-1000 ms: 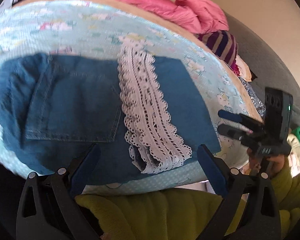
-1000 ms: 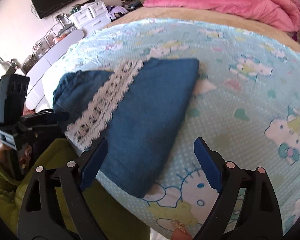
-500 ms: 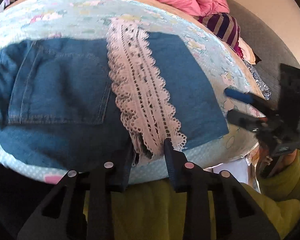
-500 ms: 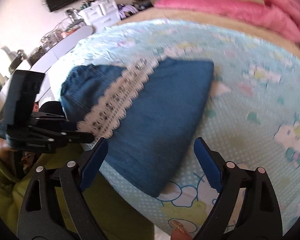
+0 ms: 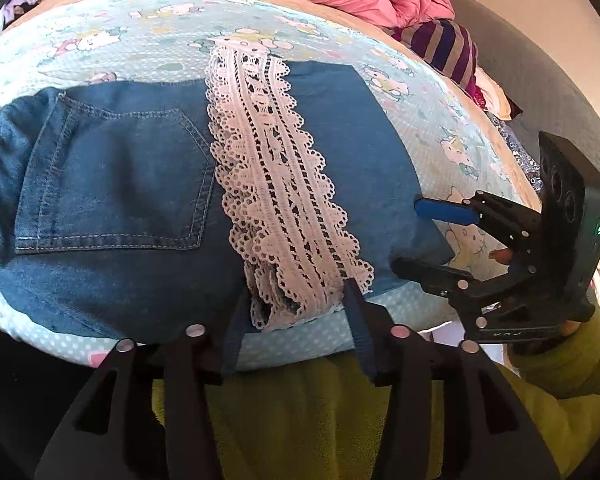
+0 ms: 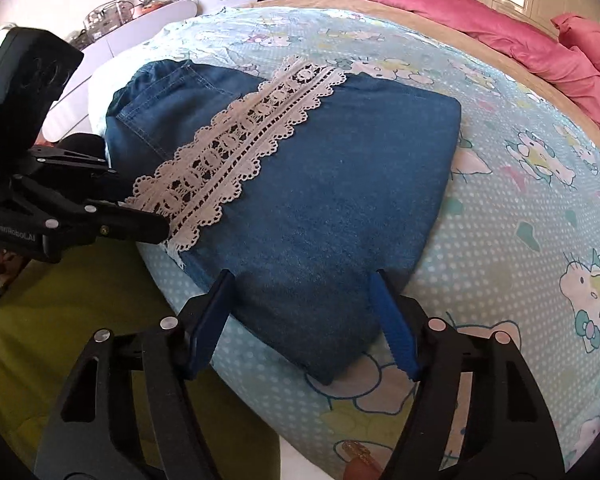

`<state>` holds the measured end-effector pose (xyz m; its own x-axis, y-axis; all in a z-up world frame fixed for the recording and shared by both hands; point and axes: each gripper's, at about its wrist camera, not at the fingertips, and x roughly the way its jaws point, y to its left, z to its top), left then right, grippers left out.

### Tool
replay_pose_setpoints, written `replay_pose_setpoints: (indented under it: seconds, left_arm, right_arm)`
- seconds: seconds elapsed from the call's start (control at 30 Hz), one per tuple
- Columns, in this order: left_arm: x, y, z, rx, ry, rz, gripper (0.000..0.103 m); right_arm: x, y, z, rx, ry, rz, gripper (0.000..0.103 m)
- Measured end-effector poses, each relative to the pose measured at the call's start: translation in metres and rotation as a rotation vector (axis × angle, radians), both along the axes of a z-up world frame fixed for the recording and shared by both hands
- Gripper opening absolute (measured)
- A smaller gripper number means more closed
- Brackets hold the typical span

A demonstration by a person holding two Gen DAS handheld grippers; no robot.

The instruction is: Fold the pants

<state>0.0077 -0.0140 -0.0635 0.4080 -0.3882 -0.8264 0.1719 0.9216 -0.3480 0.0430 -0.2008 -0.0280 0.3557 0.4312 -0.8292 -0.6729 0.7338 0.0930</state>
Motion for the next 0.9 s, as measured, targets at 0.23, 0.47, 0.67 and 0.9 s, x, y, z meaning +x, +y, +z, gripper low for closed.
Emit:
replay_pose_setpoints:
  seconds: [0.23, 0.47, 0.67, 0.9]
  left_arm:
    - [-0.008, 0.004, 0.021, 0.018, -0.074, 0.02, 0.066]
    - [-0.017, 0.018, 0.038, 0.043, -0.125, 0.075, 0.095]
    - [-0.022, 0.023, 0.049, 0.083, -0.152, 0.107, 0.098]
    - [-0.027, 0.033, 0.059, 0.152, -0.18, 0.161, 0.098]
  right_arm:
    - [-0.001, -0.008, 0.024, 0.056, -0.044, -0.028, 0.065]
    - [-0.001, -0.011, 0.037, 0.053, -0.087, -0.051, 0.077]
    - [-0.001, -0.014, 0.047, 0.072, -0.108, -0.069, 0.085]
    - [-0.001, -0.008, 0.064, 0.085, -0.154, -0.069, 0.092]
